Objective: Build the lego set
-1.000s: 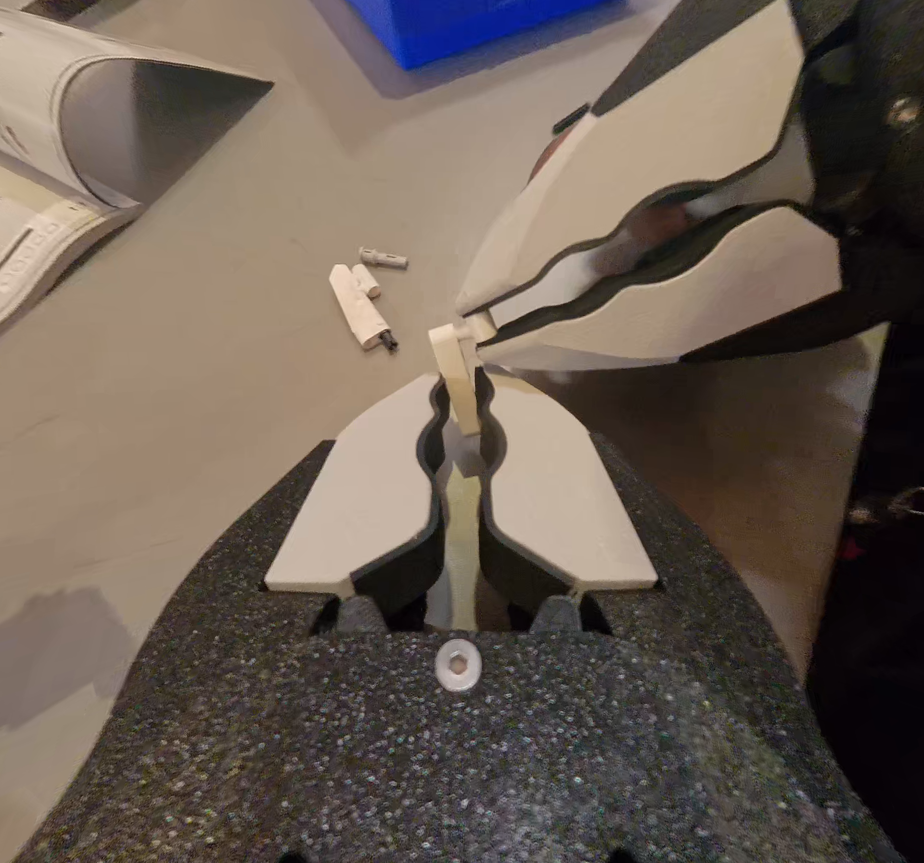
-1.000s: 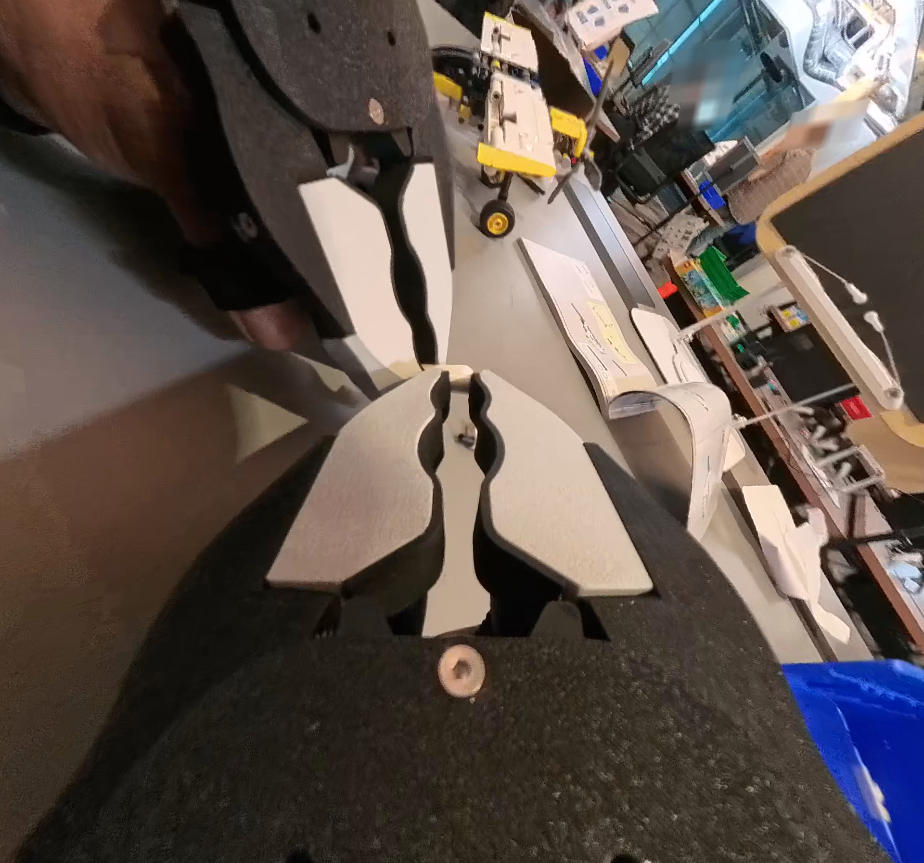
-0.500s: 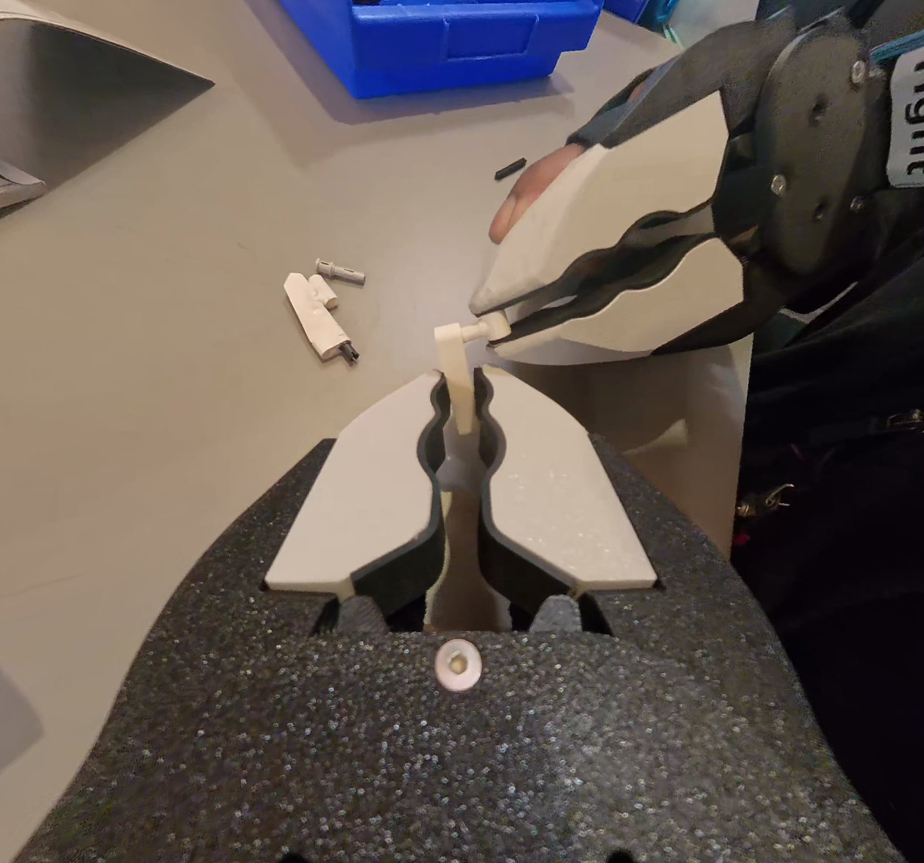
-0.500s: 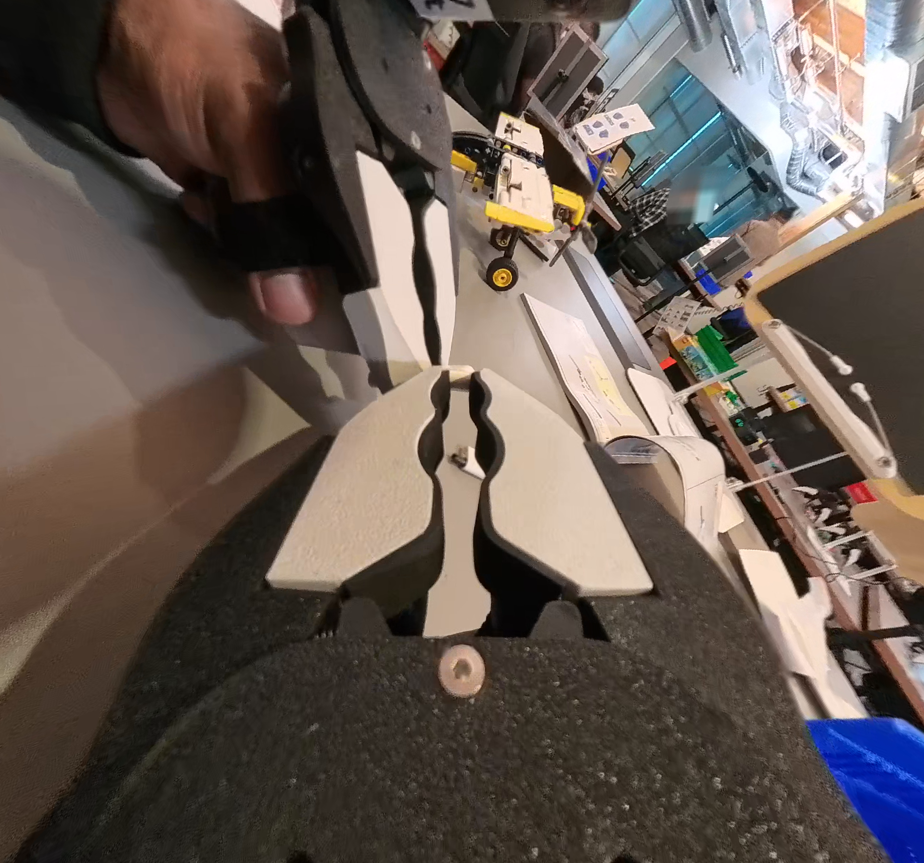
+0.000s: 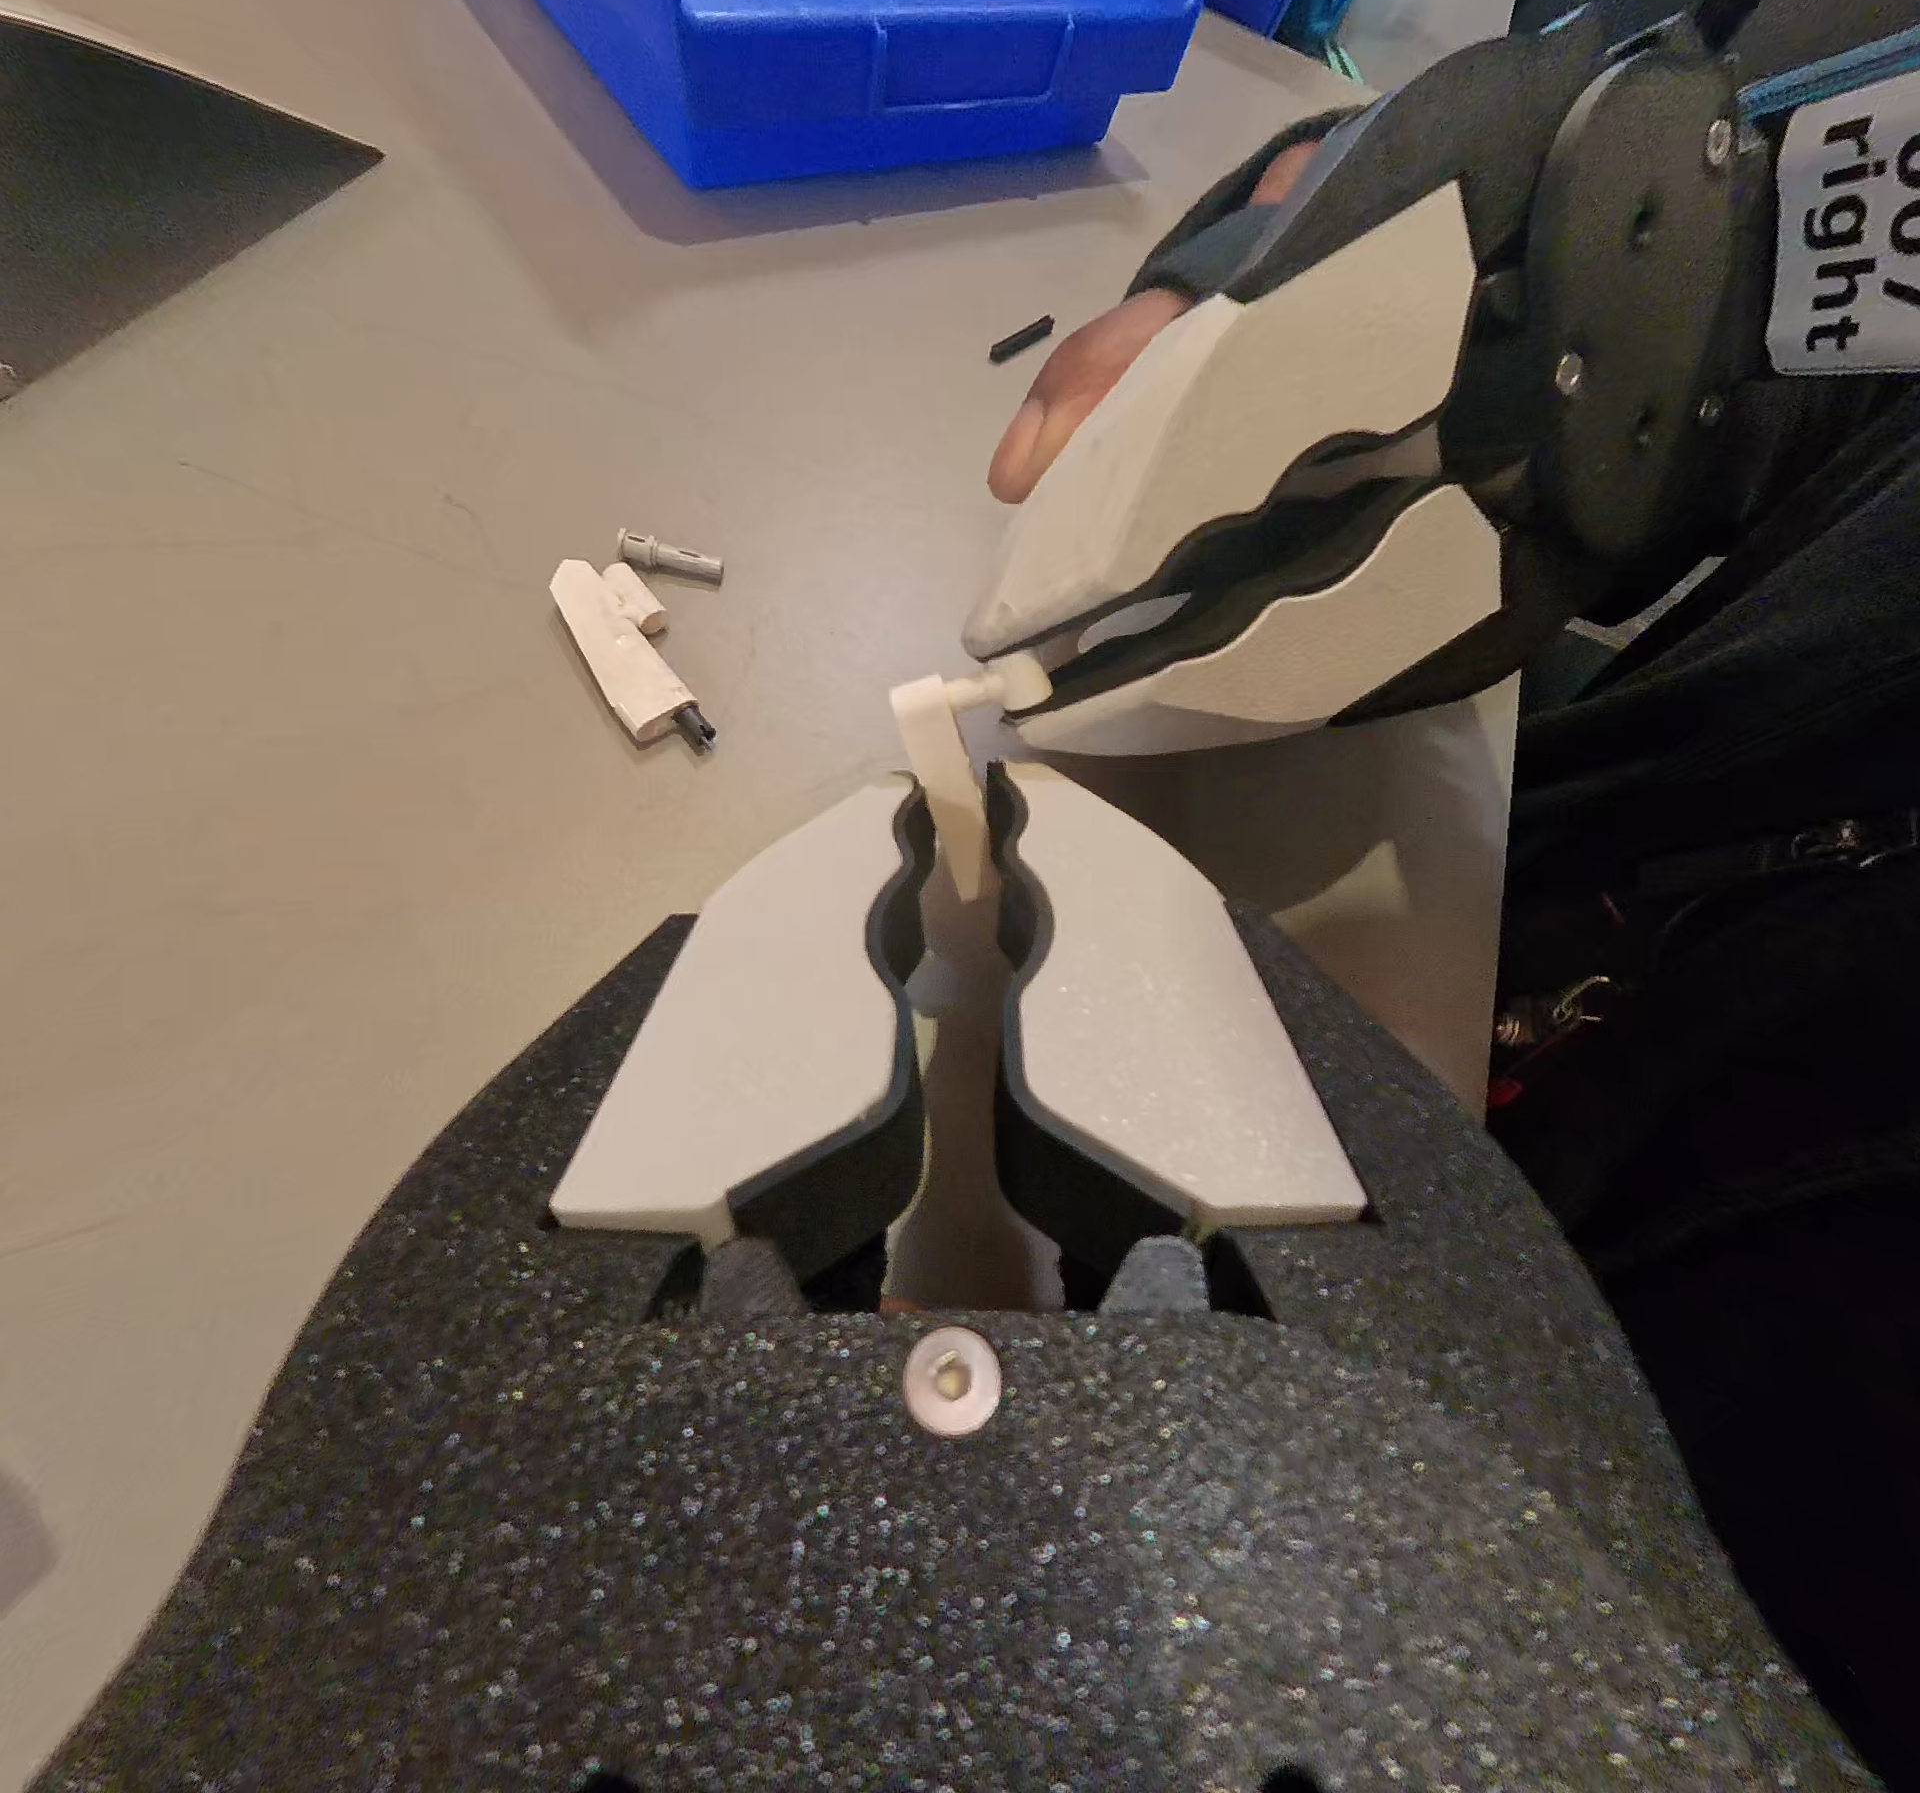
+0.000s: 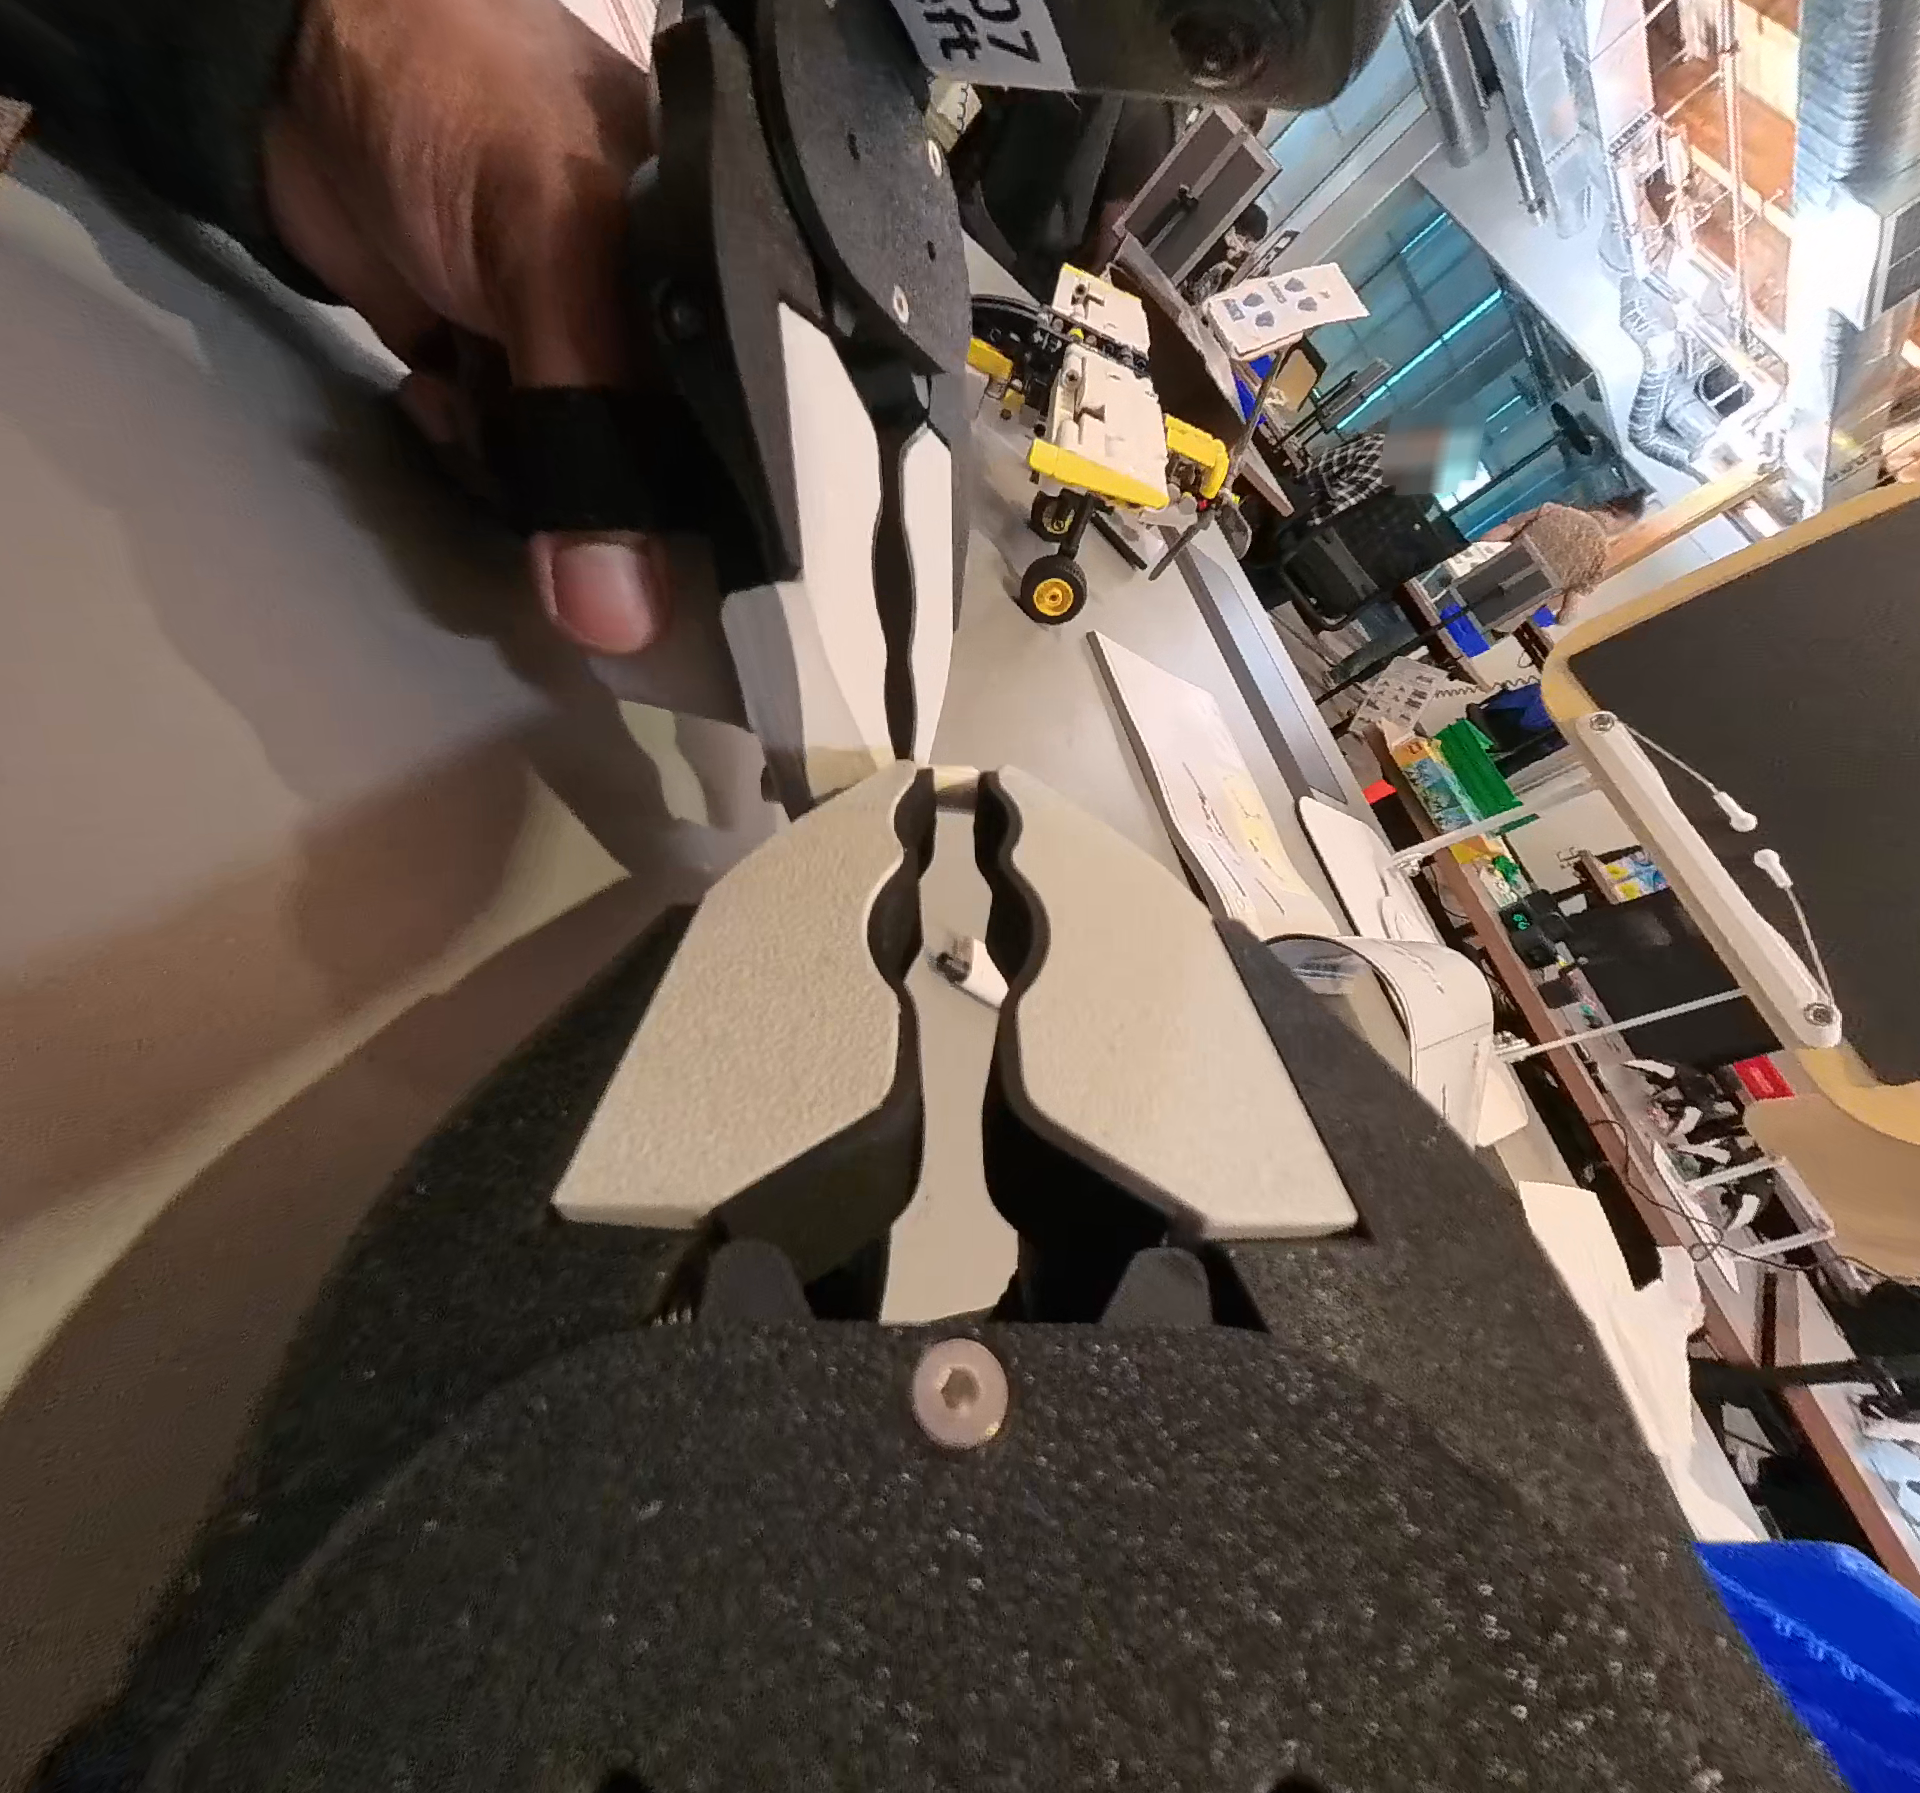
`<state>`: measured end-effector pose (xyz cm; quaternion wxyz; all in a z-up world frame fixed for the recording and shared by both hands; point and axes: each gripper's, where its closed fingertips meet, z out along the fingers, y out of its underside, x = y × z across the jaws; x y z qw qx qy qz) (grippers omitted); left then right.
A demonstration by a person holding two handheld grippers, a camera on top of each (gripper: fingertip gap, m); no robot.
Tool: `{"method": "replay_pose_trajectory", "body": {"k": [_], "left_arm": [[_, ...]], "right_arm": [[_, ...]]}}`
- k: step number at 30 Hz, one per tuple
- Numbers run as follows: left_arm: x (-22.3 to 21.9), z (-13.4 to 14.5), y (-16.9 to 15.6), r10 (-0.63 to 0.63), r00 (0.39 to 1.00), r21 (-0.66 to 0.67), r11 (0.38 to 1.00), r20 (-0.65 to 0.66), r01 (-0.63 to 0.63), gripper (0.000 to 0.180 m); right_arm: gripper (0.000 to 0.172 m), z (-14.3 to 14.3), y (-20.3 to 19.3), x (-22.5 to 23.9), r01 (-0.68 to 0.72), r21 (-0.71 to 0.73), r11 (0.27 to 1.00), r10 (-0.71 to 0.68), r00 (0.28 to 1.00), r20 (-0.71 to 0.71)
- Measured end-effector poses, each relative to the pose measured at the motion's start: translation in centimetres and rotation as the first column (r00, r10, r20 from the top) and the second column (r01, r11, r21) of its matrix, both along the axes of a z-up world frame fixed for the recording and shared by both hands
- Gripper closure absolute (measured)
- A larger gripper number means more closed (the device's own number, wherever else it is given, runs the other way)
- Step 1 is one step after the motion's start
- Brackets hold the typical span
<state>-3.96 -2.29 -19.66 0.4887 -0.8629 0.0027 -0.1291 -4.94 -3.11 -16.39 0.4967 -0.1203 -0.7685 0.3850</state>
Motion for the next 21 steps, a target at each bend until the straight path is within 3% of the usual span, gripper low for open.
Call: {"method": "replay_pose_trajectory", "body": {"k": [14,21], "left_arm": [[0.3,-0.7,0.1,-0.038,0.994,-0.040,0.999,-0.104,0.034,0.170],[-0.4,0.4,0.4,0.041,0.991,0.014,0.999,-0.127,-0.040,0.170]], "right_arm": [[0.164,-0.6,0.2,0.7,-0.102,0.122,0.987,0.103,0.995,-0.002],[0.164,0.4,0.4,0.1,0.007,-0.050,0.999,-0.006,1.000,0.027]]}}
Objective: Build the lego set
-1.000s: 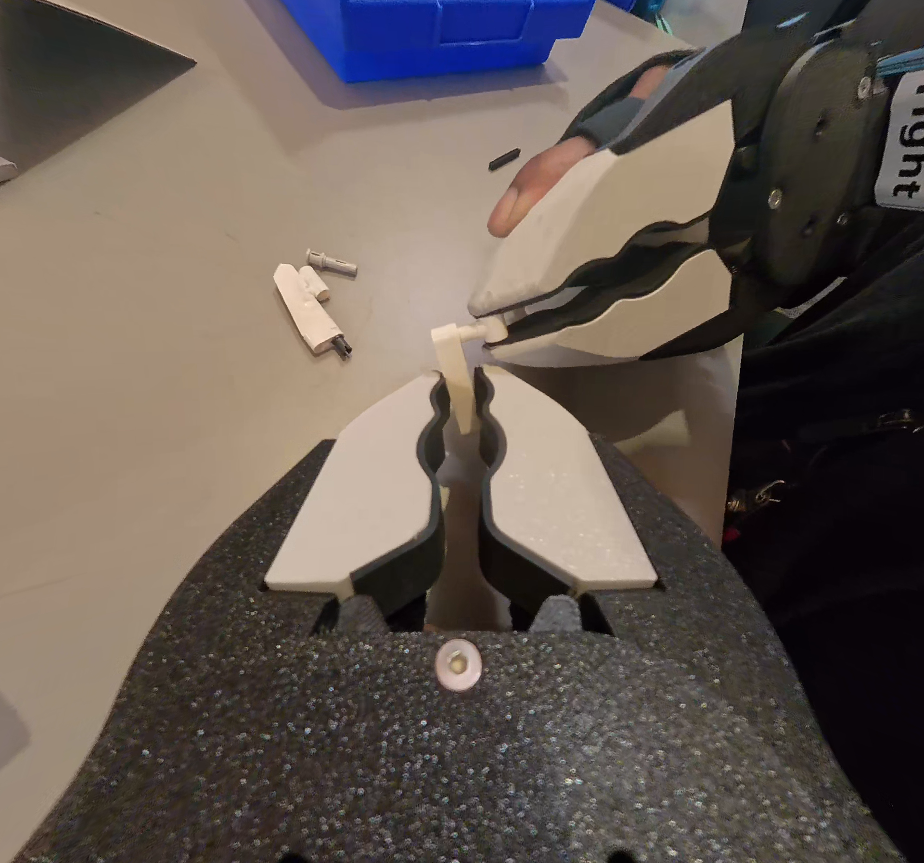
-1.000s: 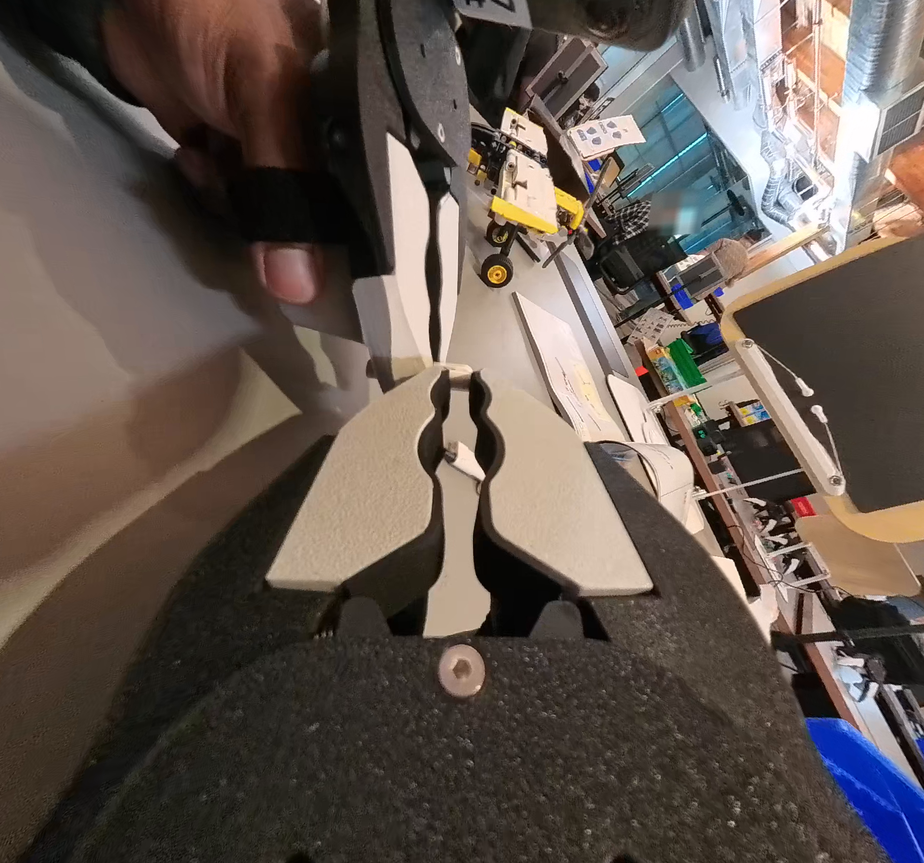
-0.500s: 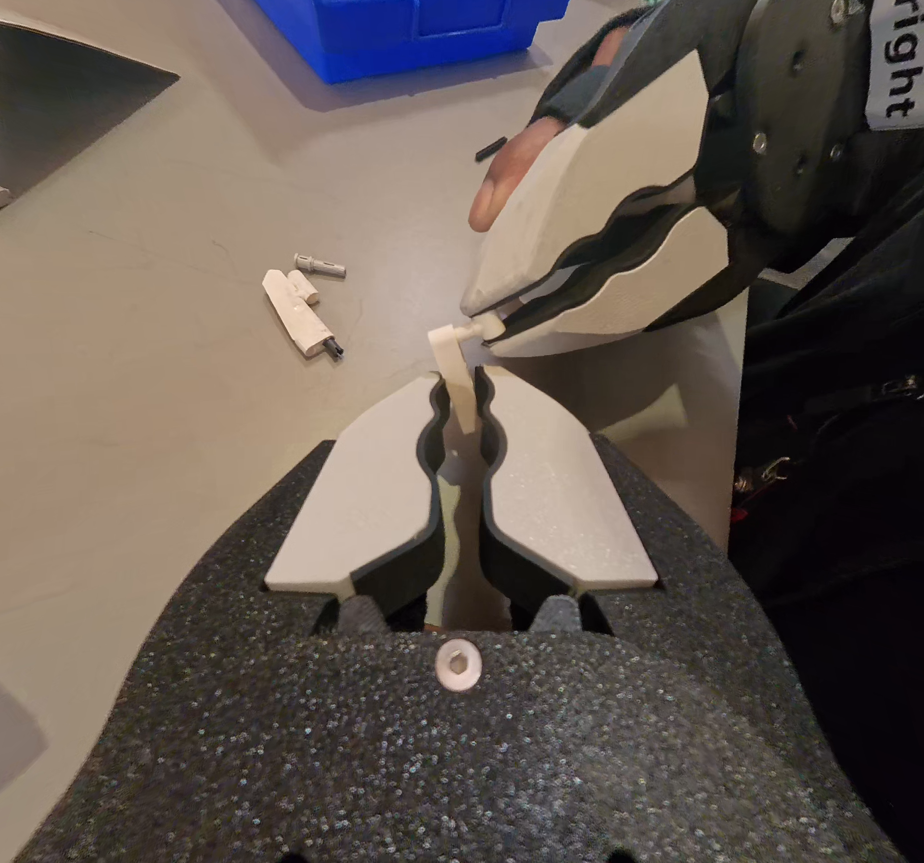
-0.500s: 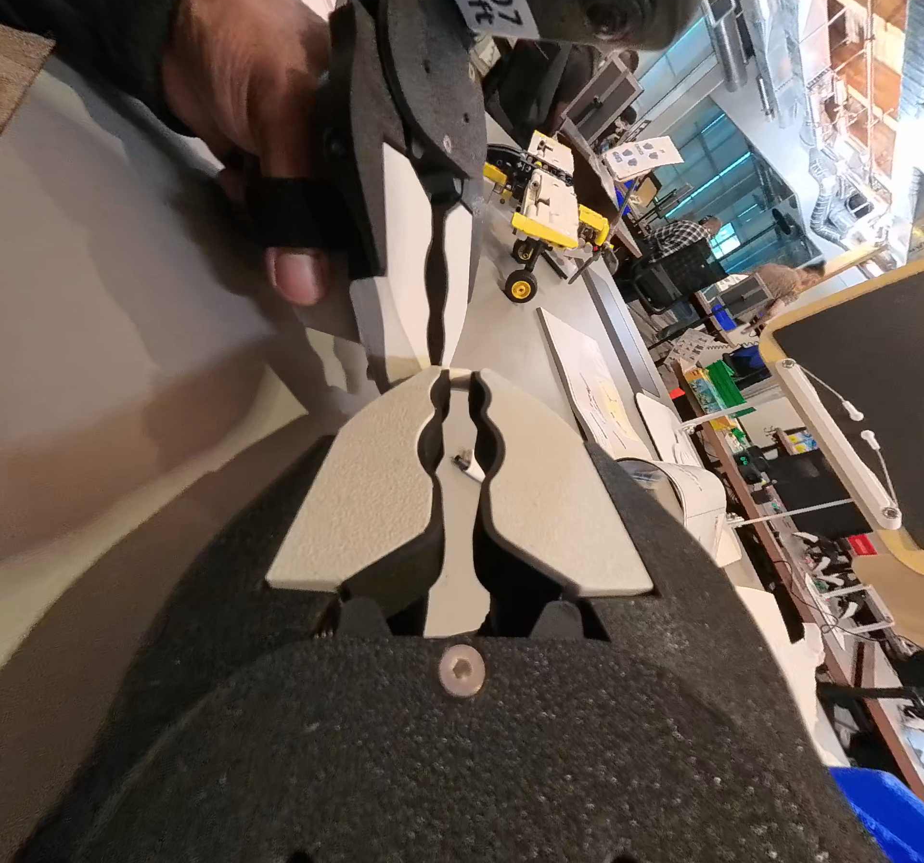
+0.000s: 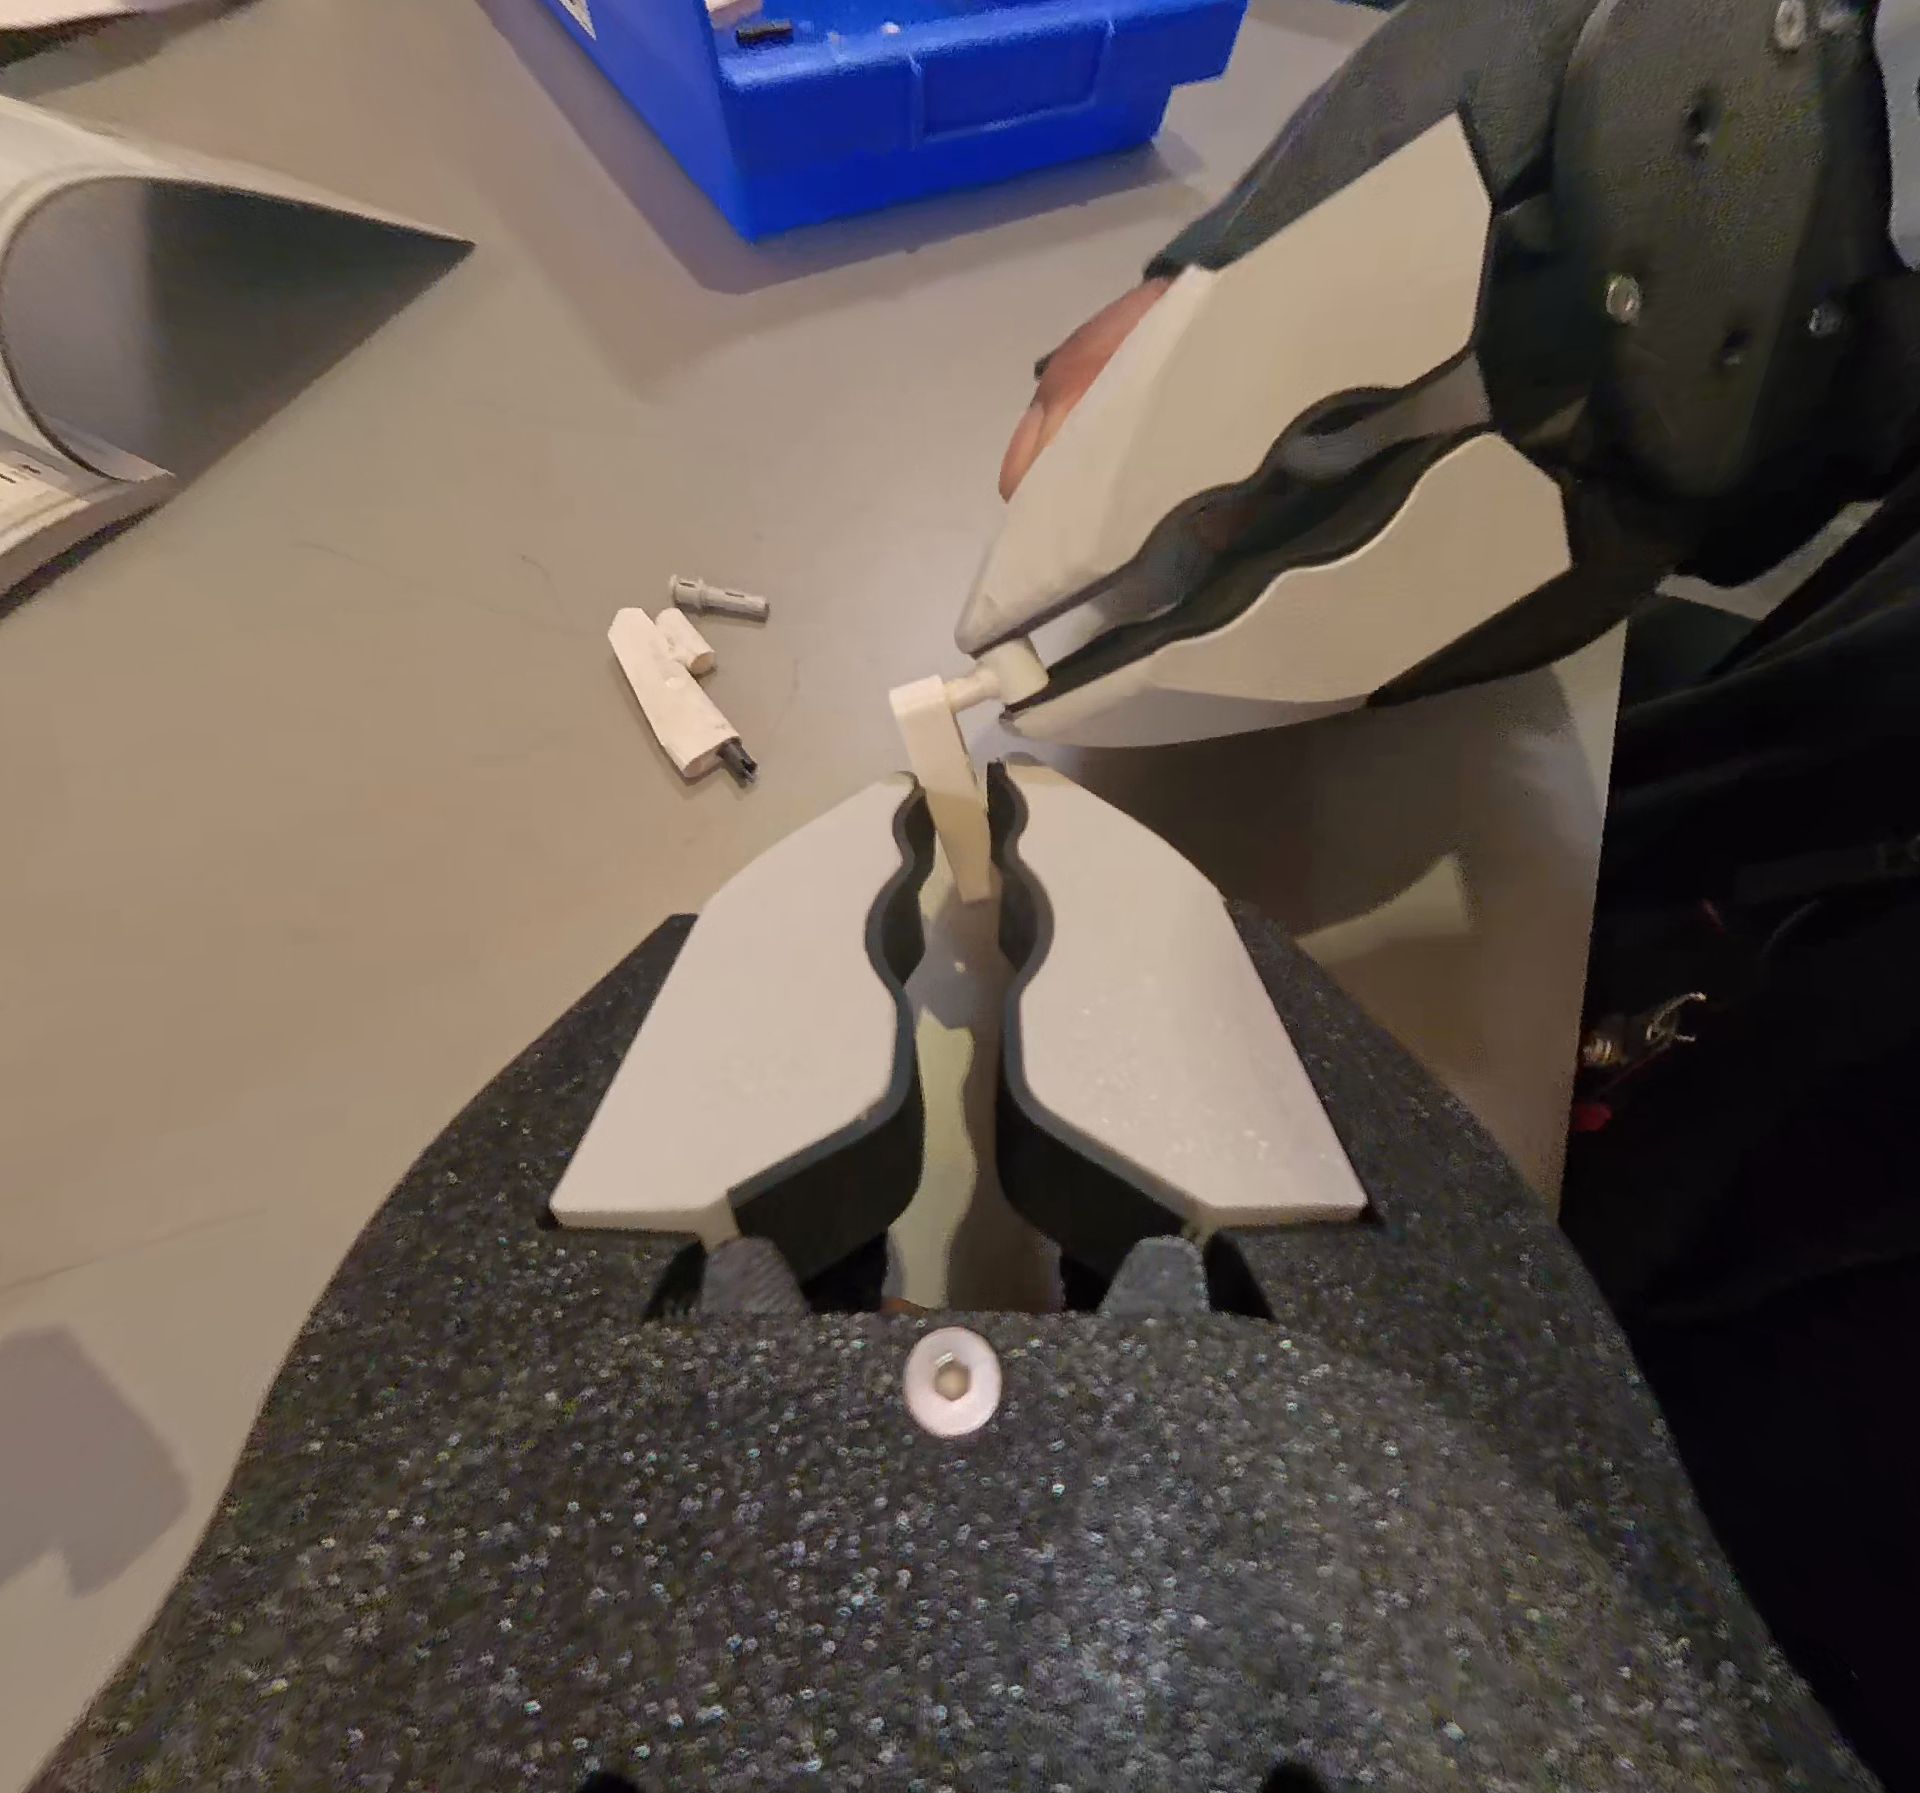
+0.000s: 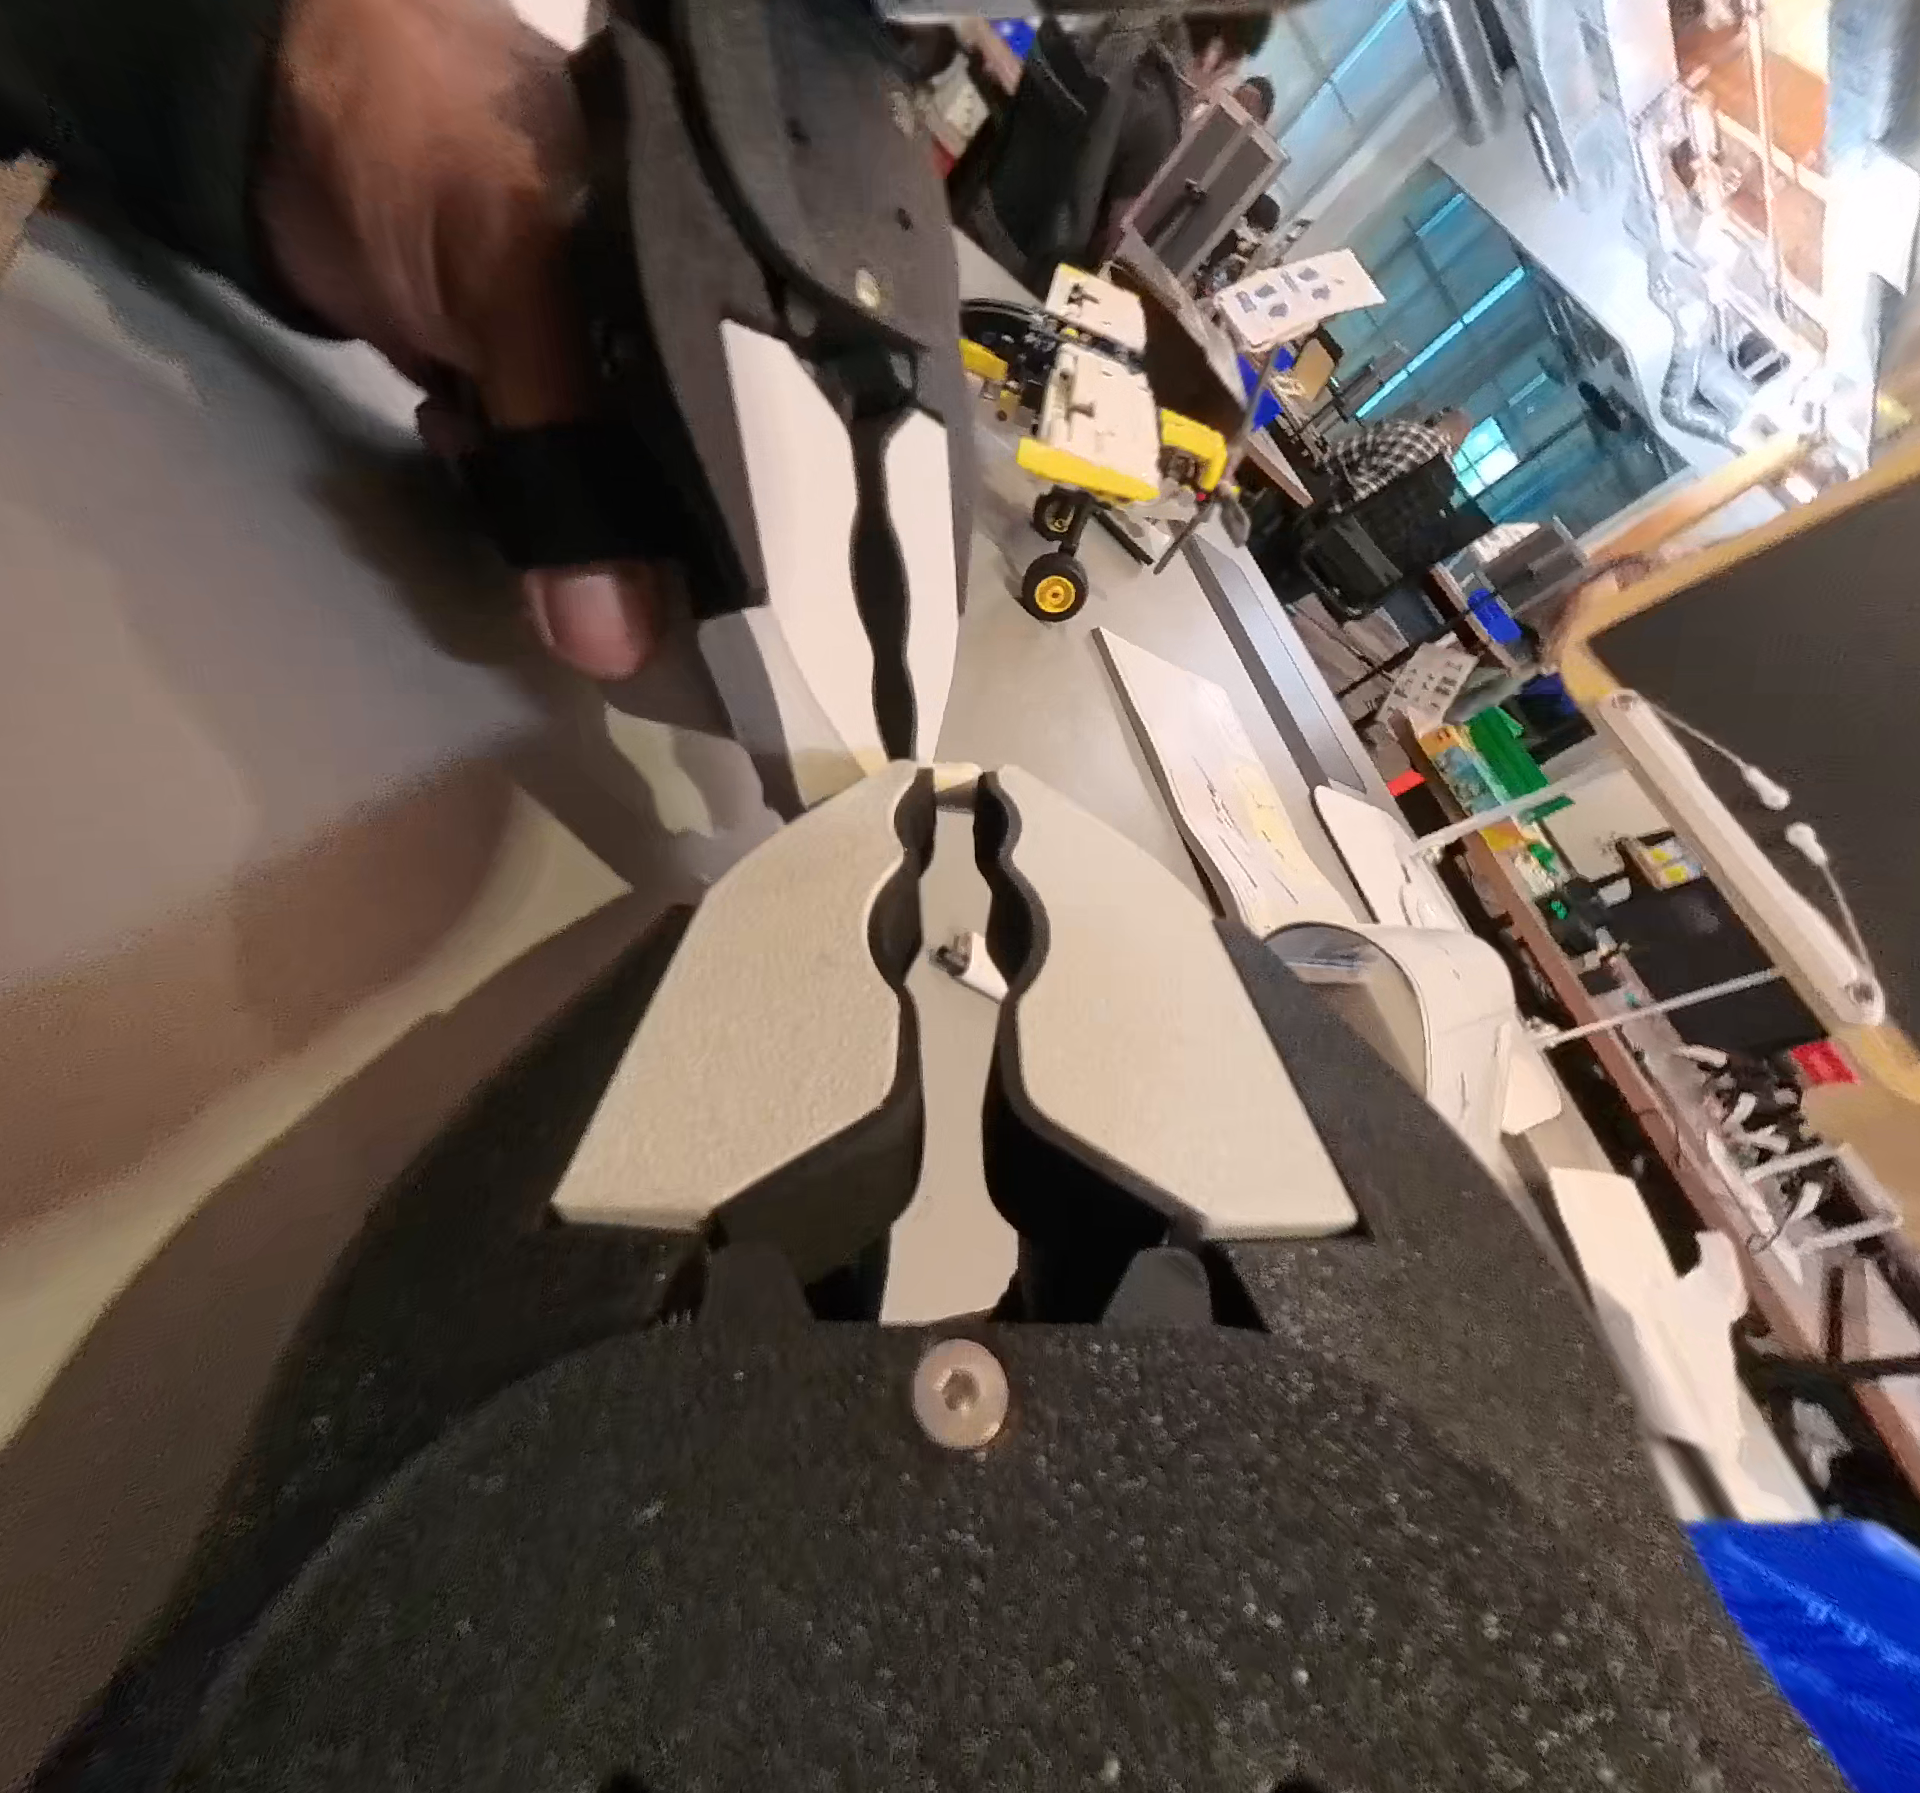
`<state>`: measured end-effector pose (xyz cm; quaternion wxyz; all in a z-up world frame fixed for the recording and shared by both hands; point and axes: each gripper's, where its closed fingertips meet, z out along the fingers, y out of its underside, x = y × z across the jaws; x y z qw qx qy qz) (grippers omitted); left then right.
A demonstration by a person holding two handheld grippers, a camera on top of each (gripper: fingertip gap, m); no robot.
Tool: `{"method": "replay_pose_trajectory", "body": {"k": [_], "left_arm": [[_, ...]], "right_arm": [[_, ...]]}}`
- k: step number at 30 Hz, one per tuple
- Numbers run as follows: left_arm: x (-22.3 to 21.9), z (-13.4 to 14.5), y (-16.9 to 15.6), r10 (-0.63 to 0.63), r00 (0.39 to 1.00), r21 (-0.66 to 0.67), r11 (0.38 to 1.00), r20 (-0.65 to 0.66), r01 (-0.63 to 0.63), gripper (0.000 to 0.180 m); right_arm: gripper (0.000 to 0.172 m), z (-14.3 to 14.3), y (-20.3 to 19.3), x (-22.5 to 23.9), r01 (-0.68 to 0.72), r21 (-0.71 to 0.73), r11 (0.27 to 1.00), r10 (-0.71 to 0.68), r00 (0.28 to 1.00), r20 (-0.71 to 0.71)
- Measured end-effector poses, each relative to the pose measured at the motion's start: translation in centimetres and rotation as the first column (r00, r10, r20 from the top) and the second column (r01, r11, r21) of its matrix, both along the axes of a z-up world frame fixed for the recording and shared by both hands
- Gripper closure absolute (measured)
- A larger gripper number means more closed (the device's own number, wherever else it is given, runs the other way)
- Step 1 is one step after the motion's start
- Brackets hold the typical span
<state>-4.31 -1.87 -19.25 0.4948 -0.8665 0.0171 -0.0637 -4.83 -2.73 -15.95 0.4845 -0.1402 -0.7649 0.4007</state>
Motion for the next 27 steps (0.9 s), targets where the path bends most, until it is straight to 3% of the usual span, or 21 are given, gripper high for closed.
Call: {"method": "replay_pose_trajectory", "body": {"k": [6,14,27], "left_arm": [[-0.1,0.3,0.1,0.031,0.998,0.027,0.999,-0.052,-0.029,0.170],[0.6,0.5,0.0,-0.011,0.998,0.036,0.999,0.067,0.009,0.170],[1.4,1.5,0.0,-0.067,0.974,0.105,0.993,0.215,0.045,0.171]], "right_arm": [[0.164,0.6,0.0,-0.1,0.040,-0.150,0.988,-0.032,0.998,0.055],[0.164,0.6,-0.2,0.1,-0.023,0.012,1.000,0.023,0.998,-0.060],[0.164,1.4,-0.3,1.0,-0.087,0.009,0.996,0.087,0.987,-0.137]]}}
